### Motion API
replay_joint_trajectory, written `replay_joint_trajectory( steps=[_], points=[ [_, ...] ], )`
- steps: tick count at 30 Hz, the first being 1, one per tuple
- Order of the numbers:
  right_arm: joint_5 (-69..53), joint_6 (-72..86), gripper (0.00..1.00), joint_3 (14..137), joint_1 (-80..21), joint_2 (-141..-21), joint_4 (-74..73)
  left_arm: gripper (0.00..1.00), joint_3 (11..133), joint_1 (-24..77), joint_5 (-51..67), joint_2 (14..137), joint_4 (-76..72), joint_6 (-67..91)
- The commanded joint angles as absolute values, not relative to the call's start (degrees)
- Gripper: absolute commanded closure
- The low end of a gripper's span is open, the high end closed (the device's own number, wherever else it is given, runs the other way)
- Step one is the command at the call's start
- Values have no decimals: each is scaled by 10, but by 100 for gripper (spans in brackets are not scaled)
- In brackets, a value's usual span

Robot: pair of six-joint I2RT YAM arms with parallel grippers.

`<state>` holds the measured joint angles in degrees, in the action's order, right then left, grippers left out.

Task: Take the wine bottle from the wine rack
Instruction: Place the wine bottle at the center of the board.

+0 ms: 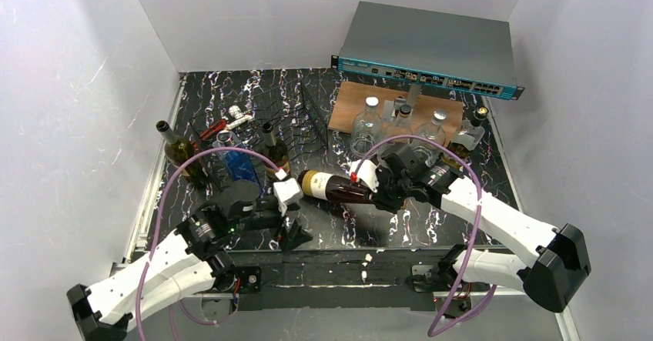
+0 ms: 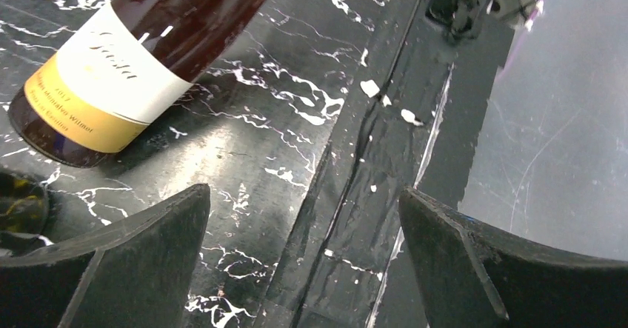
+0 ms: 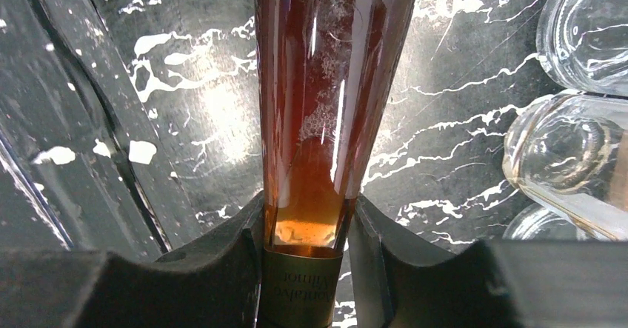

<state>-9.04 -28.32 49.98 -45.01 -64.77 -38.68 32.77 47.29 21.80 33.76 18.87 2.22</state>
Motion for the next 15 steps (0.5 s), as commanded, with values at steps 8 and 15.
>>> replay_joint_trajectory(
  steps=[8,15],
  points=[
    [-100,-456,99,543,-444,-590,-456,2,359,605,90,433,106,-63],
    [-103,-503,99,547,-441,-581,-489,2,366,646,50,504,29,-126]
  ],
)
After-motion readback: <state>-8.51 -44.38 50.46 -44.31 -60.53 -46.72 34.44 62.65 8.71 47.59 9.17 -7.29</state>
